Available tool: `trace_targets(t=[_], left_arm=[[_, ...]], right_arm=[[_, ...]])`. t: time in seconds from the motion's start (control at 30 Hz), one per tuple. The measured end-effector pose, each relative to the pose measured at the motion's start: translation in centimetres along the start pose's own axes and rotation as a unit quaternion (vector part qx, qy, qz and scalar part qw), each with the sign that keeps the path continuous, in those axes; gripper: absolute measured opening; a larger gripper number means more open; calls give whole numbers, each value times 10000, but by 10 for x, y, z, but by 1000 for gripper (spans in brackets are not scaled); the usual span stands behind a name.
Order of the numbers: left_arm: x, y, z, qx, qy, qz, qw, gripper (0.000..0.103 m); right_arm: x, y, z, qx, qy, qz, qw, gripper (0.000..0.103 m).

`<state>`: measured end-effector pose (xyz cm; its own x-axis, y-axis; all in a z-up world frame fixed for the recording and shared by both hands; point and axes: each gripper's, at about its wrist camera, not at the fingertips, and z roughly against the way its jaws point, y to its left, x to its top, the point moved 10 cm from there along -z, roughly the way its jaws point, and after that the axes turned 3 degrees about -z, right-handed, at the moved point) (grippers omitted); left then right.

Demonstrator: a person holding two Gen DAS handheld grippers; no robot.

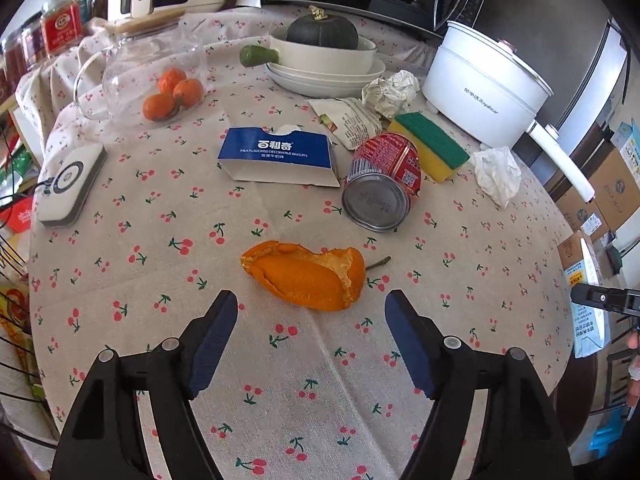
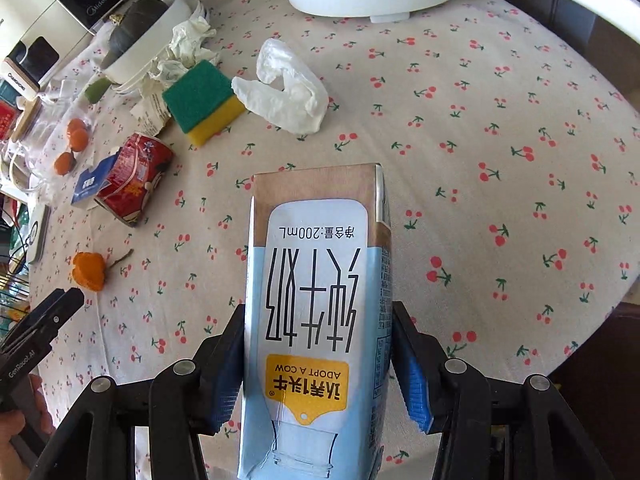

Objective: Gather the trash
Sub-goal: 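Carry the carton with the right tool over the bin while the left tool carries the pepper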

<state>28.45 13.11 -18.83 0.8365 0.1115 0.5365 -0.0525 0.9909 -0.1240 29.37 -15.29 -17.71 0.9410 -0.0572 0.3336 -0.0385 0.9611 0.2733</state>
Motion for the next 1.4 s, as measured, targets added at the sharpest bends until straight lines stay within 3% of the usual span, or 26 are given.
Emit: trace_targets(t=[0.27, 0.37, 0.6, 0.7, 0.93, 1.4], left_arm=[[9, 9, -35, 145, 48, 190, 9997, 79], [10, 6, -37, 250, -115, -14, 9996, 76], [8, 1, -31, 43, -94, -29, 9999, 38], [2, -3, -24, -203, -13, 136, 9997, 35], [-5, -25, 20, -626, -200, 94, 9978, 33], [-37, -93, 90, -1116, -459, -406, 9919, 33]], right_arm=[[-7, -12, -4, 44, 155, -50, 9999, 58], [-5, -17, -5, -8, 148, 2, 9999, 58], [-6, -27, -10, -146, 201, 6, 9997, 58], [-8, -28, -4, -165, 148, 6, 9998, 58], [-15, -24, 26, -260, -220, 236, 9991, 58], [-70, -50, 80, -37, -547, 42, 9985, 58]])
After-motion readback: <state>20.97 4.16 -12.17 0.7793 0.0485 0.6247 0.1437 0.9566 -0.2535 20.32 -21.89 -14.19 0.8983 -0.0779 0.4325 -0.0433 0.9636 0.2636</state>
